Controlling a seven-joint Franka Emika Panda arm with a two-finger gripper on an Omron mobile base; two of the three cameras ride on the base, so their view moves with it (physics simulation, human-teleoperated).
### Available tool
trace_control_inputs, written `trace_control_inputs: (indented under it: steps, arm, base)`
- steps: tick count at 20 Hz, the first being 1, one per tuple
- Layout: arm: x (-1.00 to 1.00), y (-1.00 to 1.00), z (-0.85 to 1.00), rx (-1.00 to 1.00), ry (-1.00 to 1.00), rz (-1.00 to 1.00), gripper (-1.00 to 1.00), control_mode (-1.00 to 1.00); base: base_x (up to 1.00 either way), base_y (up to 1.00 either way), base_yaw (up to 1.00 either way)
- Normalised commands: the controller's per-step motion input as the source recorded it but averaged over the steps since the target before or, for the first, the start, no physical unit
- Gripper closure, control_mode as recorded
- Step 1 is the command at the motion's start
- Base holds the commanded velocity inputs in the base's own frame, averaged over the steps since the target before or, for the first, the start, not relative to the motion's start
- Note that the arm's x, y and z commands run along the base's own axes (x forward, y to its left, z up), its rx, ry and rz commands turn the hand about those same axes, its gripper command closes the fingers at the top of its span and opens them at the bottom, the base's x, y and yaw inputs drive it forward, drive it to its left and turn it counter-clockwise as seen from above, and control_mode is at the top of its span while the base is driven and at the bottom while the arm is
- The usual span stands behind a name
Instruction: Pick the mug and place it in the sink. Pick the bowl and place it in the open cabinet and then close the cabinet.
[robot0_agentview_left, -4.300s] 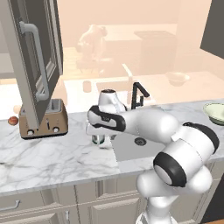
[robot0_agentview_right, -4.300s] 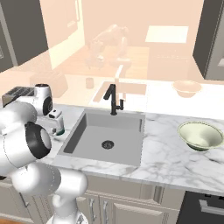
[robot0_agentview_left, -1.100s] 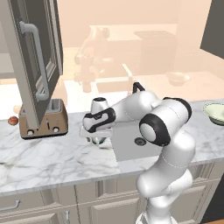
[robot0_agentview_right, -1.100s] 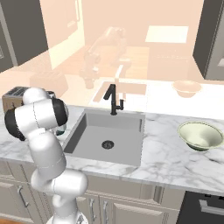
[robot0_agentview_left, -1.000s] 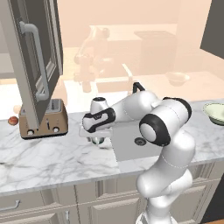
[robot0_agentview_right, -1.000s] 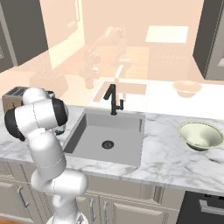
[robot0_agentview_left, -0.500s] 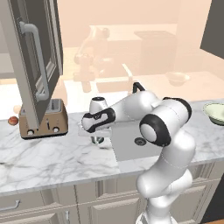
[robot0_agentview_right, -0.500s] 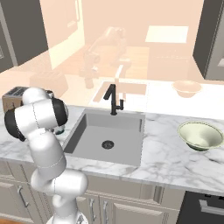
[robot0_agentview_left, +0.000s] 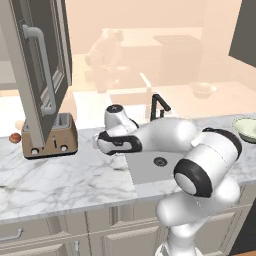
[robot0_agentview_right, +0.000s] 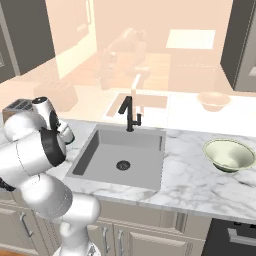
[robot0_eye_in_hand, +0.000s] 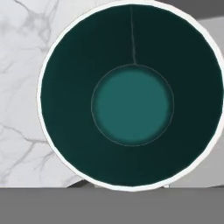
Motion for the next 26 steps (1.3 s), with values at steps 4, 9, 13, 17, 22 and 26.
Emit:
trace_control_inputs:
  steps: [4, 9, 13, 17, 22, 26]
  arm:
    - [-0.27, -0.57, 0.99, -0.08, -0.06, 0.00, 1.00, -1.00]
    - [-0.02, -0.65, 0.92, -0.02, 0.04, 0.00, 1.00, -1.00]
    - [0.00, -0.86, 0.60, 0.04, 0.25, 0.00, 1.00, -1.00]
    - [-0.09, -0.61, -0.05, 0.05, 0.28, 0.00, 1.00, -1.00]
    - [-0.07, -0.29, -0.30, 0.00, 0.15, 0.00, 1.00, -1.00]
    - [-0.06, -0.04, -0.35, 0.00, 0.12, 0.00, 1.00, -1.00]
  base:
    - [0.00, 0.00, 0.00]
    - [0.00, 0.00, 0.00]
    - [0.00, 0.00, 0.00]
    - [0.00, 0.00, 0.00]
    - [0.00, 0.00, 0.00]
    - [0.00, 0.00, 0.00]
